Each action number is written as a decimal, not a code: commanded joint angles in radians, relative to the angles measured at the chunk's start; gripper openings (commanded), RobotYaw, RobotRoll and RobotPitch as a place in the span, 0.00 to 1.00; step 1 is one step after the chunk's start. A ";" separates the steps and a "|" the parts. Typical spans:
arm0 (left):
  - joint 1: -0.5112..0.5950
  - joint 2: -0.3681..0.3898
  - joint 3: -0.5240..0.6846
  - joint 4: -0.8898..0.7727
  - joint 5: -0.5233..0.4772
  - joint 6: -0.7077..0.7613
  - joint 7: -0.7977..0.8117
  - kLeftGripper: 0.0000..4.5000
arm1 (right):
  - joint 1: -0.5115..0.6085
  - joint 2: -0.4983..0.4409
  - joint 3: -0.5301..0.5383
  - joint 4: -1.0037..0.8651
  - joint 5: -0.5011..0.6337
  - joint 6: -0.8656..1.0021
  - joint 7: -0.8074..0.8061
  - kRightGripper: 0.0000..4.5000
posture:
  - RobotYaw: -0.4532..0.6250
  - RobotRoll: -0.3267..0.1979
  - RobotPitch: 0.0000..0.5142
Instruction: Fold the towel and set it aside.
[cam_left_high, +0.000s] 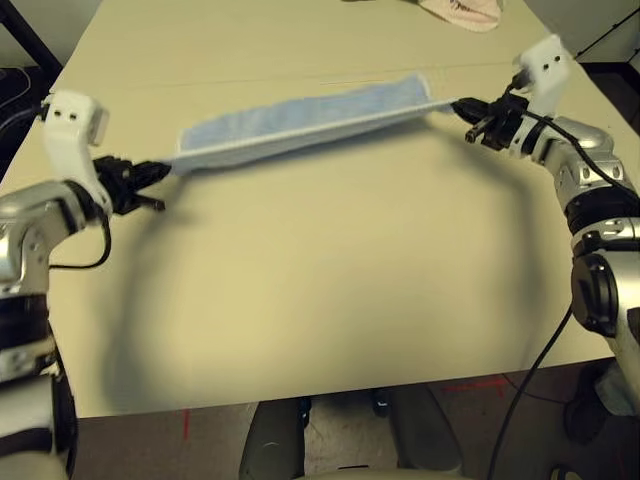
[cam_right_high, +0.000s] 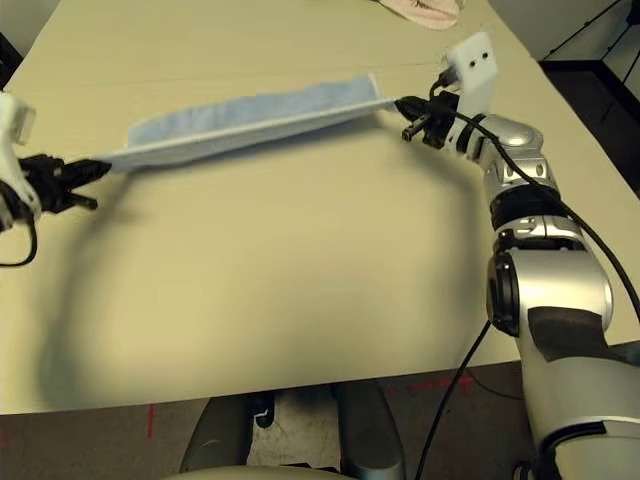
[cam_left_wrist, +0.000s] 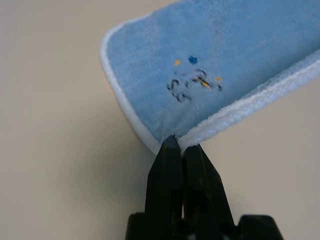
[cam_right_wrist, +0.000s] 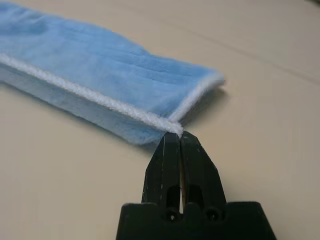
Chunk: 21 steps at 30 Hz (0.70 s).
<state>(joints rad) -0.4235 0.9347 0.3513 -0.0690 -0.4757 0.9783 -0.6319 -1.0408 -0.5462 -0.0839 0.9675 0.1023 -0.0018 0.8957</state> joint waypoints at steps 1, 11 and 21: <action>0.046 0.047 0.058 -0.005 0.007 0.040 0.011 0.01 | 0.049 -0.066 -0.006 -0.069 0.002 0.064 0.015 0.00 | 0.45 0.62 0.51; 0.091 0.069 0.052 0.014 0.011 0.012 -0.003 0.01 | 0.195 -0.149 0.068 -0.323 0.001 0.168 0.201 0.00 | 0.44 0.62 0.49; 0.088 0.062 0.010 0.028 0.002 -0.001 -0.027 0.01 | 0.238 -0.191 0.086 -0.413 0.037 0.311 0.271 0.00 | 0.43 0.62 0.49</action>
<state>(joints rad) -0.3496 0.9789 0.3642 -0.0681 -0.4921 0.9742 -0.6579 -0.8313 -0.6998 0.0135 0.5494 0.1447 0.2838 1.1735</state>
